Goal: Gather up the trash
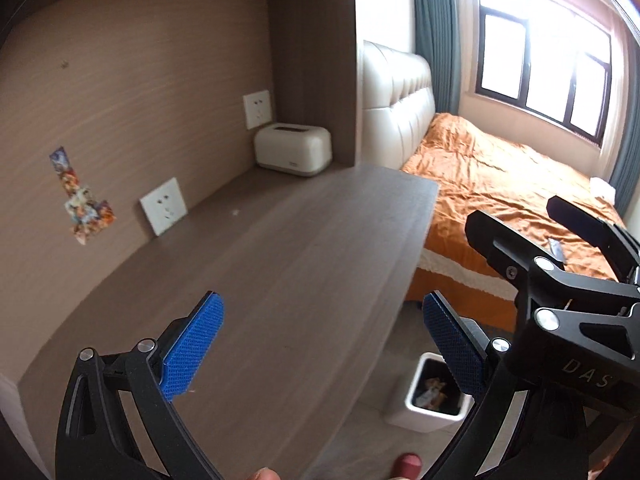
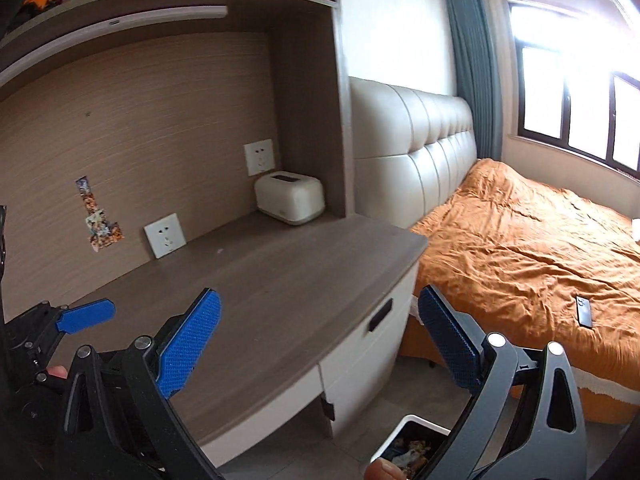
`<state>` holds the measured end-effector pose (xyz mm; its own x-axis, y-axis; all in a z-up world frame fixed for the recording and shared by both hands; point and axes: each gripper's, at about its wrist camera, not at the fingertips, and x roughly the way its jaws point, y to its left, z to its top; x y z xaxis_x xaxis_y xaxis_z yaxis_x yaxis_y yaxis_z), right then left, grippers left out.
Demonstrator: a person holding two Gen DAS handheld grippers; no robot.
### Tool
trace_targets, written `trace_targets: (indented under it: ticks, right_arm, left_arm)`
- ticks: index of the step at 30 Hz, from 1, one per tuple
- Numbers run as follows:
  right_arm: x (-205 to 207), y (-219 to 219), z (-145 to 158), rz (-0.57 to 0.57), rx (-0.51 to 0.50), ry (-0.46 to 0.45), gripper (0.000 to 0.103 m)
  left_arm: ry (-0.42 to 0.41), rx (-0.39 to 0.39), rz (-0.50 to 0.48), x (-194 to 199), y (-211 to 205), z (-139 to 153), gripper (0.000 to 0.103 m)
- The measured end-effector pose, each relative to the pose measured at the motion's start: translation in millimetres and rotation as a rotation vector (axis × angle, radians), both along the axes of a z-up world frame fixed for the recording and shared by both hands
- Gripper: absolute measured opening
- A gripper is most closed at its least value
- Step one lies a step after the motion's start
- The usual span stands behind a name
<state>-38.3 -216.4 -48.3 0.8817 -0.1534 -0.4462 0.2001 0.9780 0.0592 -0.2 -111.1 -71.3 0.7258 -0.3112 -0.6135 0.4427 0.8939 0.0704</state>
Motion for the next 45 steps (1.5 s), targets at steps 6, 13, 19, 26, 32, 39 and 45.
trace_targets:
  ticks: [6, 13, 19, 26, 32, 39, 45]
  right_arm:
    - [12.9, 69.4, 23.8, 0.037, -0.066, -0.043, 0.098]
    - [27.9, 112.1, 32.9, 0.06, -0.033, -0.061, 0.098]
    - [31.0, 131.4, 33.2, 0.07, -0.011, -0.056, 0.098]
    - [35.9, 142.4, 36.5, 0.069, -0.021, -0.062, 0.098]
    - [36.3, 144.3, 35.2, 0.067, -0.023, -0.053, 0.098]
    - [38.7, 147.2, 32.0, 0.08, -0.02, -0.038, 0.098]
    - [59.7, 157.7, 16.6, 0.085, -0.009, 0.002, 0.098]
  left_arm:
    - [-0.086, 0.055, 0.038, 2.3, 58.0, 12.9, 0.098]
    - [-0.086, 0.019, 0.118, 14.4, 118.1, 22.9, 0.098]
    - [-0.09, -0.023, 0.19, 25.8, 147.7, 28.4, 0.098]
    - [-0.099, -0.042, 0.208, 30.8, 158.8, 34.6, 0.098]
    - [-0.08, -0.049, 0.203, 36.7, 160.6, 30.7, 0.098]
    - [-0.057, -0.053, 0.215, 44.5, 165.3, 23.5, 0.098]
    - [0.018, -0.089, 0.267, 63.5, 178.8, 2.9, 0.098]
